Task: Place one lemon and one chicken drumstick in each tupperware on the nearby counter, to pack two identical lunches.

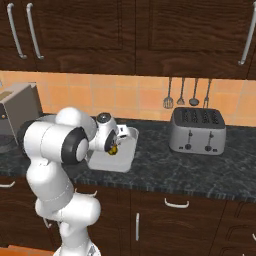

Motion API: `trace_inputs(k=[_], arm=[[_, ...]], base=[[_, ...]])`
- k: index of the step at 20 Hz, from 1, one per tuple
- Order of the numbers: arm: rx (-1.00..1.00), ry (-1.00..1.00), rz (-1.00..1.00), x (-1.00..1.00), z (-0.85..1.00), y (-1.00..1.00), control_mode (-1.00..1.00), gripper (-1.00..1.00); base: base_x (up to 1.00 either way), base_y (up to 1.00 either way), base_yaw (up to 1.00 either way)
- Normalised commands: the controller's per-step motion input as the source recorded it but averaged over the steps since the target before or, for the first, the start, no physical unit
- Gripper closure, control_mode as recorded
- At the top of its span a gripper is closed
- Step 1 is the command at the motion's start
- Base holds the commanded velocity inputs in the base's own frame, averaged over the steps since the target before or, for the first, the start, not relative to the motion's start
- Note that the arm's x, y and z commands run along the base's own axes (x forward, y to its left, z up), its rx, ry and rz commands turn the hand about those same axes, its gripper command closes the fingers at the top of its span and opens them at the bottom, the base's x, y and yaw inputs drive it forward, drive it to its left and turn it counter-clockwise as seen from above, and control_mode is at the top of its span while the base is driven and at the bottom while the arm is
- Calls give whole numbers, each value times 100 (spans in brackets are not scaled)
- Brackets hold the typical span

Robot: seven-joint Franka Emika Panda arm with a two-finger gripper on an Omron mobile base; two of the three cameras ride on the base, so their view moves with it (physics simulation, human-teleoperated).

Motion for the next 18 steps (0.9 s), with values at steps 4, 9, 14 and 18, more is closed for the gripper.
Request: trace_inputs(k=[4, 9, 14, 18], arm=[[0, 0, 0, -19, 51, 2, -100, -100], [-1, -34, 0, -84, 100, 10, -100, -100], [0, -58, -1, -100, 100, 0, -100, -100], [0, -53, -8, -100, 100, 0, -100, -100]], base=[[0, 0, 0], [0, 0, 0], [0, 0, 0], [0, 0, 0]])
